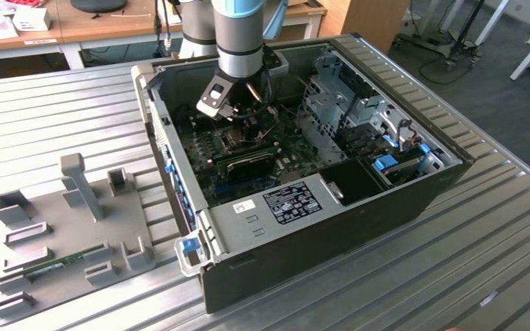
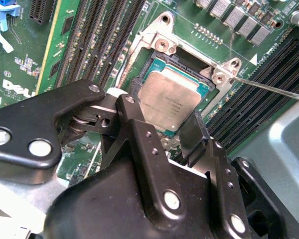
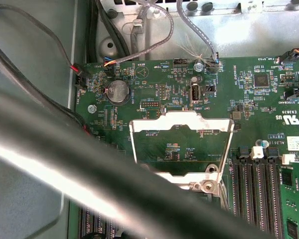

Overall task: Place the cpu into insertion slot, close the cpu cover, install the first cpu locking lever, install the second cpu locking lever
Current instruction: 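Place the cpu into insertion slot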

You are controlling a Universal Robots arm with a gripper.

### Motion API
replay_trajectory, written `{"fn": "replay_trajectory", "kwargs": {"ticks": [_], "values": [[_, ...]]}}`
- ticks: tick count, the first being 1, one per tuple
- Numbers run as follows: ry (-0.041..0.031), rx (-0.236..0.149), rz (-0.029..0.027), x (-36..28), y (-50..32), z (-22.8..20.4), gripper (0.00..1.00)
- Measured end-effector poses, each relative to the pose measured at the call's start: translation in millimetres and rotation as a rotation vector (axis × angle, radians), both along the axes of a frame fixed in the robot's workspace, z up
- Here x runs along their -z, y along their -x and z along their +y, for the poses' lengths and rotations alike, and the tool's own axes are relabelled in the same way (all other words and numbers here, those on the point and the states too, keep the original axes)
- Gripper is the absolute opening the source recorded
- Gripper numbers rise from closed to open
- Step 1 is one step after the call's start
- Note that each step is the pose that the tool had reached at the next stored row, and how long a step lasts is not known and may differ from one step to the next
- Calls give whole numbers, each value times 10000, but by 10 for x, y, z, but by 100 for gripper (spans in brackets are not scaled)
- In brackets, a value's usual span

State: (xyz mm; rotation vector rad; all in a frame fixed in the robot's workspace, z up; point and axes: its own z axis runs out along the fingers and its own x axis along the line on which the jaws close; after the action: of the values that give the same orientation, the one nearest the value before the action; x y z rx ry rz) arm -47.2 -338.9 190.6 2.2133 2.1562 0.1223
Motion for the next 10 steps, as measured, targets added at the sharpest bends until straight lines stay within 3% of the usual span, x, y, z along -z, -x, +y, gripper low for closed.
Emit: {"fn": "replay_trajectory", "kwargs": {"ticks": [10], "values": [[-13,0,-9,6,-2,2,55]]}}
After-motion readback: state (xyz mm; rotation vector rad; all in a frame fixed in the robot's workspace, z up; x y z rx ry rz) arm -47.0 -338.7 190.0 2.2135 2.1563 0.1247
